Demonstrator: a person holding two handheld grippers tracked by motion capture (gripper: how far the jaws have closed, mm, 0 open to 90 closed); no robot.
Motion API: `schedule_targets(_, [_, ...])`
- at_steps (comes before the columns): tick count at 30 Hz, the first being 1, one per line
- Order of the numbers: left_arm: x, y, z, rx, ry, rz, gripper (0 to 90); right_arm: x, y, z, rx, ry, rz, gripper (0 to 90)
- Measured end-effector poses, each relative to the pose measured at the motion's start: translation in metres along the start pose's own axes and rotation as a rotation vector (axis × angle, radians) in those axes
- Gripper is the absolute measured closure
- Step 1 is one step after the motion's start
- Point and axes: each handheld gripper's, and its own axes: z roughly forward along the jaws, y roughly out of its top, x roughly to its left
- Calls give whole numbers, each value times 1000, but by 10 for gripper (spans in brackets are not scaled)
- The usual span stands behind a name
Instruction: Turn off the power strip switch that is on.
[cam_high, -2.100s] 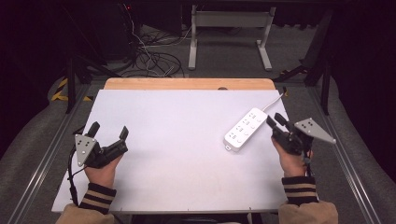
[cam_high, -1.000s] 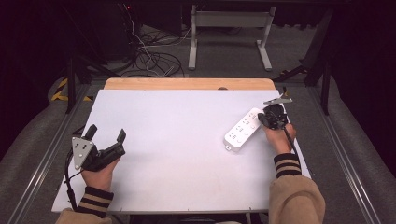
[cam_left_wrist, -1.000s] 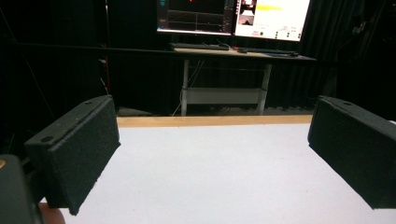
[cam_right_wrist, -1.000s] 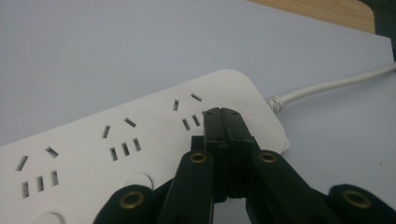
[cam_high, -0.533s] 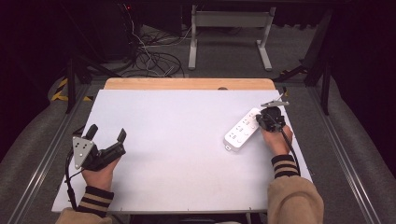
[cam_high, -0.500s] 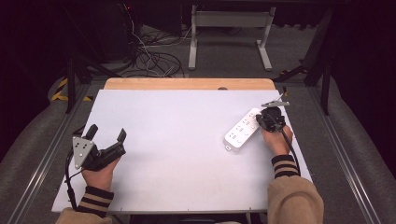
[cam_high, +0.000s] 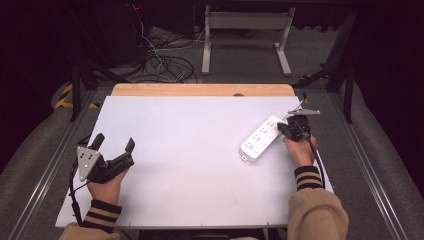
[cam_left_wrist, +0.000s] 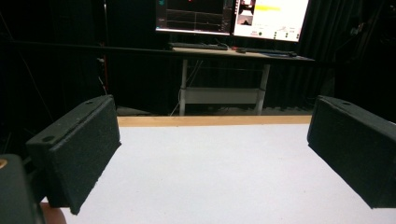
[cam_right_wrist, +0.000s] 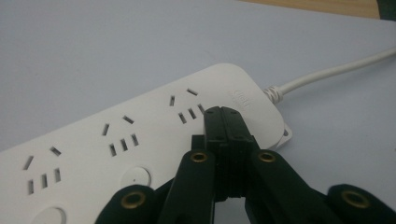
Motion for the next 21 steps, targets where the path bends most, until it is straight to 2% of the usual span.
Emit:
schedule_targets(2, [0, 0, 1, 1, -3, -3, 31, 7, 1, 0, 11, -42, -62, 900])
schedule_targets(4, [0, 0, 2, 4, -6, -7, 31, 12, 2, 1, 18, -75, -100, 900])
schedule_targets(6, [-1, 0, 2, 4, -9, -7, 32, 15, 2, 2, 17, -47, -98, 900])
schedule_targets(9, [-1, 0, 3, 5, -9, -8, 32, 27, 4, 5, 24, -128, -179, 900])
schedule_targets(15, [0, 0, 2, 5, -8, -10, 32, 28, 3, 6, 20, -137, -179, 900])
schedule_targets(17, [0, 0, 2, 6, -9, -6, 32, 26, 3, 5, 16, -122, -155, 900])
schedule_targets(21, [-1, 0, 1, 4, -6, -1, 32, 23, 3, 5, 14, -107, -138, 900])
